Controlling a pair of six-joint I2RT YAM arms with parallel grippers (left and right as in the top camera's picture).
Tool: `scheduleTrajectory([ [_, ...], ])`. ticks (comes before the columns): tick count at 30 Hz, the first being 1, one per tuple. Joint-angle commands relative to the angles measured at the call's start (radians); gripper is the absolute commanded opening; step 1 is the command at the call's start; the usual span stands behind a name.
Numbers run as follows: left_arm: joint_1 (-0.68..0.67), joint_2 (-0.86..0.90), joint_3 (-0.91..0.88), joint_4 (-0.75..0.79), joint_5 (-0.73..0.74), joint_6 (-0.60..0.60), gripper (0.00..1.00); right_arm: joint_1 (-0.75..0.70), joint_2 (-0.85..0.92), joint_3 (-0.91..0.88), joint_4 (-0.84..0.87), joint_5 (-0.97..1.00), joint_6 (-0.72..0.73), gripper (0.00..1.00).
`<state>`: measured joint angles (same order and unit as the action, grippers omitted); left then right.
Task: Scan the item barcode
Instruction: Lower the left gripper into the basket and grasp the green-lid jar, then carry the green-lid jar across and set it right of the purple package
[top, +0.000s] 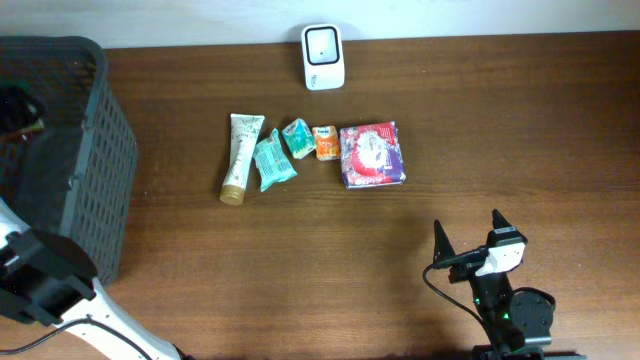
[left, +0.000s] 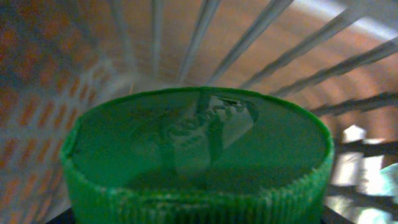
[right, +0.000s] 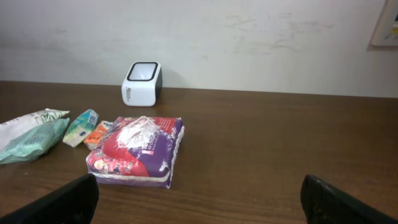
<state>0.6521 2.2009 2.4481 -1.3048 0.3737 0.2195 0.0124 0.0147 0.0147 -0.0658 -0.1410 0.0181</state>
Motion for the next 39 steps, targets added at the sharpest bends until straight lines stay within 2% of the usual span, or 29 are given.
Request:
scheduleTrajectory([
  [1, -0.003, -0.008, 0.201, -0.001, 0.236, -0.130, 0.68, -0.006, -0.006, -0.009, 0.000, -0.006, -0.006, 0.99],
  [6, -0.003, -0.008, 0.406, 0.014, 0.445, -0.285, 0.66, -0.006, -0.006, -0.009, 0.000, -0.006, -0.006, 0.99],
  [10, -0.036, -0.008, 0.484, 0.026, 0.659, -0.288, 0.63, -0.006, -0.006, -0.009, 0.000, -0.006, -0.006, 0.99],
  [14, -0.139, -0.008, 0.487, 0.031, 0.687, -0.288, 0.60, -0.006, -0.006, -0.009, 0.000, -0.006, -0.006, 0.99],
  [17, -0.263, -0.008, 0.486, 0.060, 0.654, -0.287, 0.61, -0.006, -0.006, -0.009, 0.000, -0.006, -0.006, 0.99],
  [23, -0.563, -0.006, 0.475, 0.063, 0.267, -0.269, 0.66, -0.006, -0.006, -0.009, 0.000, -0.006, -0.006, 0.99],
  [28, -0.821, 0.026, 0.393, 0.114, 0.090, -0.267, 0.66, -0.006, -0.006, -0.009, 0.000, -0.006, -0.006, 0.99],
  [33, -1.016, 0.129, 0.337, 0.231, 0.089, -0.269, 0.65, -0.006, -0.006, -0.009, 0.000, -0.006, -0.006, 0.99],
  [35, -1.095, 0.195, 0.337, 0.297, 0.089, -0.268, 0.68, -0.006, -0.006, -0.009, 0.000, -0.006, -0.006, 0.99],
  [39, -1.205, 0.321, 0.337, 0.431, 0.089, -0.268, 0.68, -0.006, -0.006, -0.009, 0.000, -0.006, -0.006, 0.99],
])
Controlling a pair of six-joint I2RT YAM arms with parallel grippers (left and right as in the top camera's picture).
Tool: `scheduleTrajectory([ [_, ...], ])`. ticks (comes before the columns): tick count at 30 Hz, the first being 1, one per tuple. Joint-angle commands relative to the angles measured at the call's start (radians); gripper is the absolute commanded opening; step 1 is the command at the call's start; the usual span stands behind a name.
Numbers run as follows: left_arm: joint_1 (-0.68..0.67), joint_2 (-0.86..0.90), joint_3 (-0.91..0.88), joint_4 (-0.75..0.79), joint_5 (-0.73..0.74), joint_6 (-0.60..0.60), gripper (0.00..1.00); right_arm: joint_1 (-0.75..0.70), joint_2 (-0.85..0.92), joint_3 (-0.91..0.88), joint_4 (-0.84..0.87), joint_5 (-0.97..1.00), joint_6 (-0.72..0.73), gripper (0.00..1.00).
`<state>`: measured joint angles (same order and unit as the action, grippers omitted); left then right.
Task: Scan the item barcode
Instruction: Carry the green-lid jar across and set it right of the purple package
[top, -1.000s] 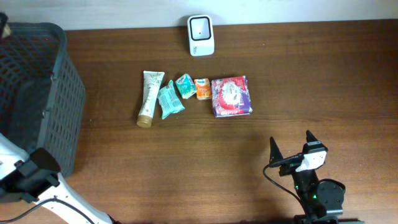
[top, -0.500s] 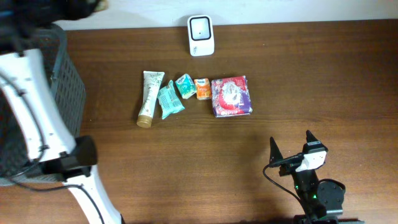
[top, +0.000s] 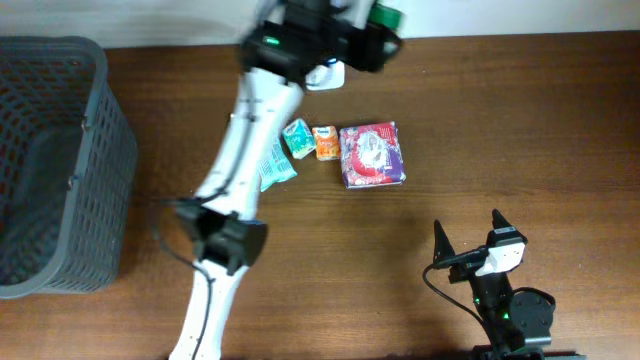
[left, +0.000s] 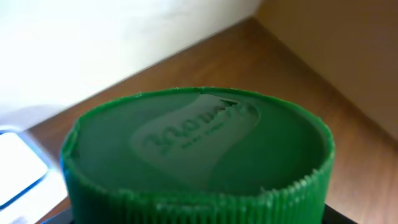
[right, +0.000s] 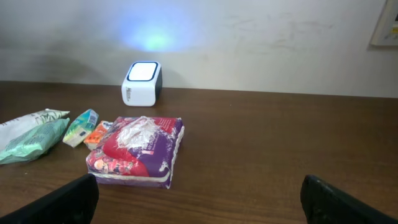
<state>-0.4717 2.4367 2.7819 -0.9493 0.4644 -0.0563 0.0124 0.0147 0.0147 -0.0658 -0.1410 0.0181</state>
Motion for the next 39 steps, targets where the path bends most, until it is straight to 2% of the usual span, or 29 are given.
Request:
scheduleTrajectory([
  [1, -0.105, 0.122, 0.003, 0.106, -0.002, 0.008, 0.68, -0.006, -0.006, -0.009, 0.000, -0.006, -0.006, 0.99],
  [10, -0.213, 0.322, 0.003, 0.250, -0.002, 0.007, 0.69, -0.006, -0.006, -0.009, 0.000, -0.006, -0.006, 0.99],
  [18, -0.260, 0.412, 0.003, 0.279, -0.002, 0.007, 0.73, -0.006, -0.006, -0.009, 0.000, -0.006, -0.006, 0.99],
  [25, -0.267, 0.441, 0.010, 0.260, 0.006, 0.007, 0.71, -0.006, -0.006, -0.009, 0.000, -0.006, -0.006, 0.99],
  [28, -0.251, 0.439, 0.053, 0.256, 0.079, 0.007, 0.70, -0.006, -0.006, -0.009, 0.000, -0.006, -0.006, 0.99],
  [34, -0.165, 0.433, 0.343, 0.053, 0.092, 0.003, 0.71, -0.006, -0.006, -0.009, 0.000, -0.006, -0.006, 0.99],
  [39, -0.055, 0.287, 0.358, -0.123, 0.096, -0.003, 0.73, -0.006, -0.006, -0.009, 0.000, -0.006, -0.006, 0.99],
])
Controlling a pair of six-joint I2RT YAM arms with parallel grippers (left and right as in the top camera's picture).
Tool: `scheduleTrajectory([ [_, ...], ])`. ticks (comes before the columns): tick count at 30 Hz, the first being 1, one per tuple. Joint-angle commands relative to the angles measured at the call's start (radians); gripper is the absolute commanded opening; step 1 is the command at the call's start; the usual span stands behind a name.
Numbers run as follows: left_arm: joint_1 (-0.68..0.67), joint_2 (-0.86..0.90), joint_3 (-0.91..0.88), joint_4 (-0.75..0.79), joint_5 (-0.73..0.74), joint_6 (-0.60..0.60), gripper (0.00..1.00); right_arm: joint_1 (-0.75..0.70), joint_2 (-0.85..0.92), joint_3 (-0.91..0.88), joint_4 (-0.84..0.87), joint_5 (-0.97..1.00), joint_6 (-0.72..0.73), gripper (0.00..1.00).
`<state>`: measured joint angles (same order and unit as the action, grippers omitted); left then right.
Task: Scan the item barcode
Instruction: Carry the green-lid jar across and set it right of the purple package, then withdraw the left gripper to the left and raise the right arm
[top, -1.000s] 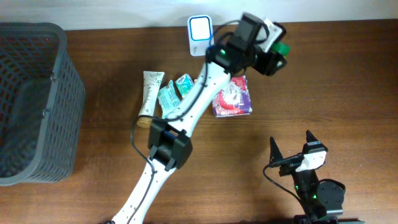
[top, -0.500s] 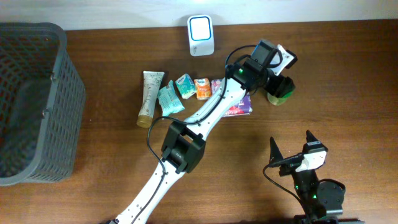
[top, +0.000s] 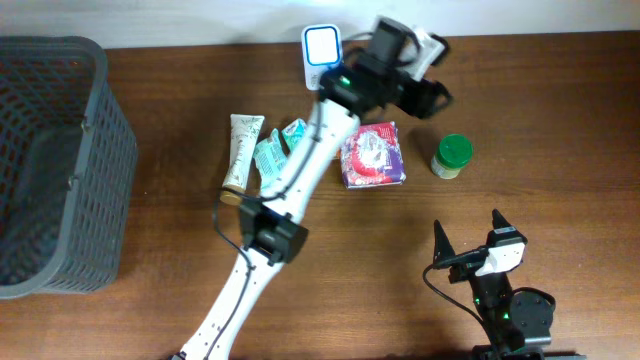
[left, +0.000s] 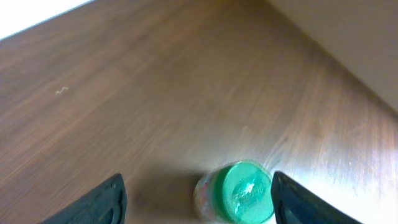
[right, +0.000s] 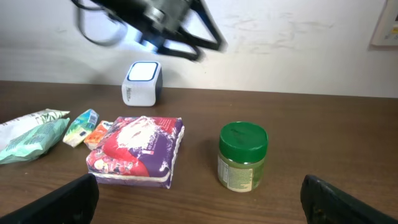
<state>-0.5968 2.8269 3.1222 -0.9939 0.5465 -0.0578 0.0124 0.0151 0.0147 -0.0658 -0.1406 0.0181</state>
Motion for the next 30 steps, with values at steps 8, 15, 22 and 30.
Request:
scheduleTrajectory([
  [8, 0.275, -0.335, 0.018, -0.449, 0.011, 0.048, 0.82, -0.006, -0.007, -0.009, 0.000, -0.006, -0.006, 0.99],
  [15, 0.379, -0.438, 0.016, -0.694, -0.170, 0.089, 0.99, -0.006, -0.007, -0.009, 0.000, -0.006, -0.006, 0.99],
  [22, 0.432, -0.511, -0.032, -0.694, -0.320, 0.089, 0.99, -0.006, -0.007, -0.009, 0.000, -0.006, -0.006, 0.99],
  [30, 0.502, -0.841, -0.515, -0.694, -0.509, 0.088, 0.99, -0.006, -0.007, -0.009, 0.004, -0.057, 0.056, 0.99],
])
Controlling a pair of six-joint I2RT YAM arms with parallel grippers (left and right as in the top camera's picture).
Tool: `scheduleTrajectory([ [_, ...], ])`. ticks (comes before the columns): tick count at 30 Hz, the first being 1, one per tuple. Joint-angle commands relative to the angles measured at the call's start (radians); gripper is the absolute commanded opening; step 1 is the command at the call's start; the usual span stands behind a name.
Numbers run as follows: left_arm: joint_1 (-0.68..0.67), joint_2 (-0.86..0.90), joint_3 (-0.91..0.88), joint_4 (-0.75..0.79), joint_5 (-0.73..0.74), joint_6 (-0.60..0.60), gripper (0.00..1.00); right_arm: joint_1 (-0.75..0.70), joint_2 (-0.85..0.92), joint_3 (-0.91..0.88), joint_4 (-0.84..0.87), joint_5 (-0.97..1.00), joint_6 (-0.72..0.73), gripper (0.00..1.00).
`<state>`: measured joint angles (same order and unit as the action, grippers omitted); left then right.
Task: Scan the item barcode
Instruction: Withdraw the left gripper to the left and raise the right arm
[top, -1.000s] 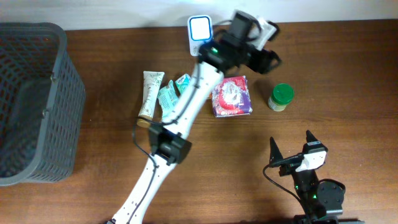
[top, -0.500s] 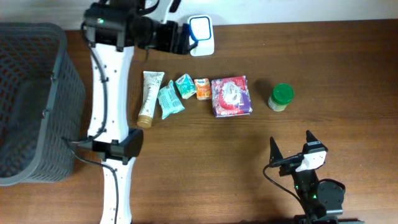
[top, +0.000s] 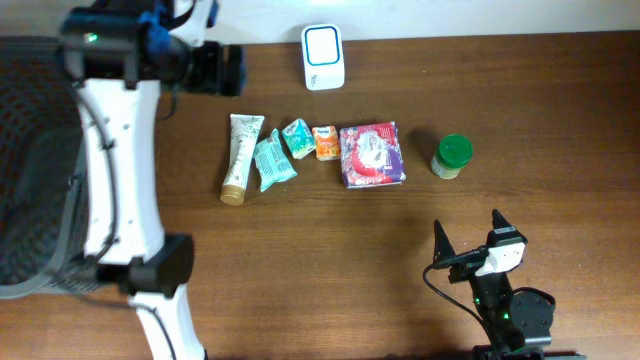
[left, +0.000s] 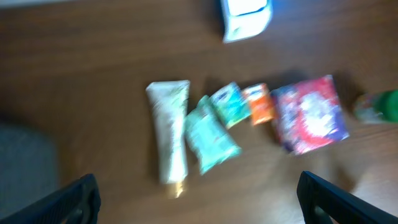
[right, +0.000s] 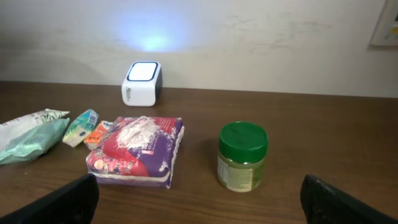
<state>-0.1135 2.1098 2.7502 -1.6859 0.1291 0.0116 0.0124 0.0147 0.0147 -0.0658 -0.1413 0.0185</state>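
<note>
A green-lidded jar (top: 452, 155) stands upright on the table, right of a purple pack (top: 371, 154), and also shows as the jar (right: 242, 155) in the right wrist view. The white scanner (top: 323, 43) sits at the table's back edge, throwing a bluish glow on the wall. My left gripper (top: 215, 70) hangs open and empty at the back left, far from the jar; its blurred view shows the row of items and the jar (left: 379, 106) at the right edge. My right gripper (top: 468, 225) stays open near the front, fingers empty.
A cream tube (top: 240, 157), two teal packets (top: 273, 160) and an orange packet (top: 324, 142) lie in a row left of the purple pack. A dark mesh basket (top: 40, 200) fills the left edge, with the left arm running along it.
My left gripper was open just above the jar at the right of the row; now it is at the back left by the basket. The jar has stayed where it stood.
My left gripper was shut on the green-lidded jar inside the basket. Then it held the jar by the scanner, which glowed. Then the jar stood right of the purple pack with the gripper open above it. Now the gripper is back by the basket.
</note>
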Motion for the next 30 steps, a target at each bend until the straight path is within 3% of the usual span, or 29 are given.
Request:
scheduleTrajectory([
  [1, 0.019, -0.151, -0.193, -0.002, -0.093, 0.019, 0.99, -0.006, -0.006, -0.009, 0.011, -0.132, 0.163, 0.99],
  [5, 0.018, -0.205, -0.345, -0.002, -0.096, 0.019, 0.99, -0.006, -0.006, -0.009, 0.020, -0.352, 0.439, 0.99],
  [8, 0.018, -0.205, -0.406, 0.000, -0.126, 0.019, 0.99, -0.006, -0.006, -0.009, 0.202, -0.382, 0.806, 0.99],
  [13, 0.018, -0.205, -0.414, 0.001, -0.126, 0.019, 0.99, -0.006, -0.006, 0.000, 0.703, -0.335, 0.881, 0.99],
  [16, 0.018, -0.205, -0.414, 0.001, -0.126, 0.019, 0.99, -0.006, -0.006, 0.104, 0.756, -0.152, 0.867, 0.98],
  [19, 0.018, -0.205, -0.414, 0.001, -0.126, 0.019, 0.99, -0.006, 0.024, 0.336, 0.553, -0.111, 0.607, 0.98],
  [23, 0.018, -0.205, -0.414, 0.001, -0.126, 0.019, 0.99, -0.006, 0.208, 0.745, -0.010, -0.101, 0.228, 0.98],
  [30, 0.018, -0.205, -0.414, 0.001, -0.126, 0.019, 0.99, -0.006, 0.822, 1.432, -0.833, -0.033, 0.168, 0.99],
])
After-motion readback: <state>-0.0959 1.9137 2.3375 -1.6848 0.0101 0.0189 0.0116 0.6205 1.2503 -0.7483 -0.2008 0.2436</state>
